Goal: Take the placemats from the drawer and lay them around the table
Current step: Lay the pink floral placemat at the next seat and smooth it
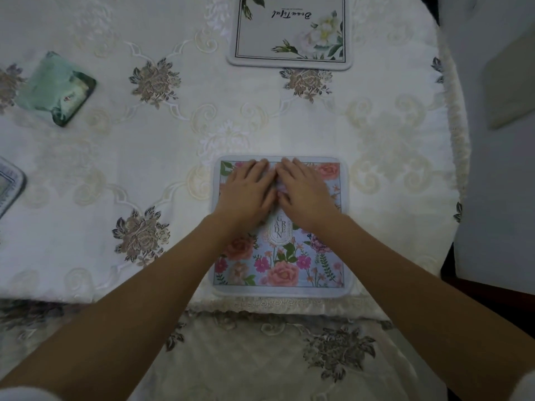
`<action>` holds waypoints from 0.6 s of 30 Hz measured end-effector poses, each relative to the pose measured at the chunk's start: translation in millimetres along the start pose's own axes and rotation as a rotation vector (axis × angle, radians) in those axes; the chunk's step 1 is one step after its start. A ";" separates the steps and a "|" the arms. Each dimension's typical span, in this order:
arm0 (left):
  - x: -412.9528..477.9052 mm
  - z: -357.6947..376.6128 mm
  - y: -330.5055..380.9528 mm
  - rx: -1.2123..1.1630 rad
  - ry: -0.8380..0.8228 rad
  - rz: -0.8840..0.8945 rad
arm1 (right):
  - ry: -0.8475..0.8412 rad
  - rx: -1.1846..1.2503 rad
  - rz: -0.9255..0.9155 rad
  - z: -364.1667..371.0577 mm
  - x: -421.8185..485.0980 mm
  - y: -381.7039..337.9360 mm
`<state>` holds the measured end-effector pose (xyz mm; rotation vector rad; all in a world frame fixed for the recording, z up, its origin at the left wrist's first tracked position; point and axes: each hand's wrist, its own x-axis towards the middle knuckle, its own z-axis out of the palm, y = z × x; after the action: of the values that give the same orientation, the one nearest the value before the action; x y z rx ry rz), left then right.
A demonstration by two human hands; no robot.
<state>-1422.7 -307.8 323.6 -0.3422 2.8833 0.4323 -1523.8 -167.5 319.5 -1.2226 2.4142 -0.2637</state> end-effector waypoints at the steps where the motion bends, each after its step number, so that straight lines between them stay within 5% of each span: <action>1: -2.2 0.0 -2.5 0.008 0.010 -0.002 | 0.005 -0.002 0.006 -1.0 -1.7 2.8; 10: -56.5 -2.3 -32.5 -0.070 0.086 -0.231 | 0.085 0.052 0.161 -7.1 -61.5 41.2; 18: -126.0 19.3 -12.9 0.054 -0.114 -0.275 | -0.080 0.060 0.213 18.3 -147.1 21.0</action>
<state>-1296.2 -289.1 331.8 -0.6706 2.6782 0.3139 -1453.5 -36.5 337.1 -0.9226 2.4244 -0.2172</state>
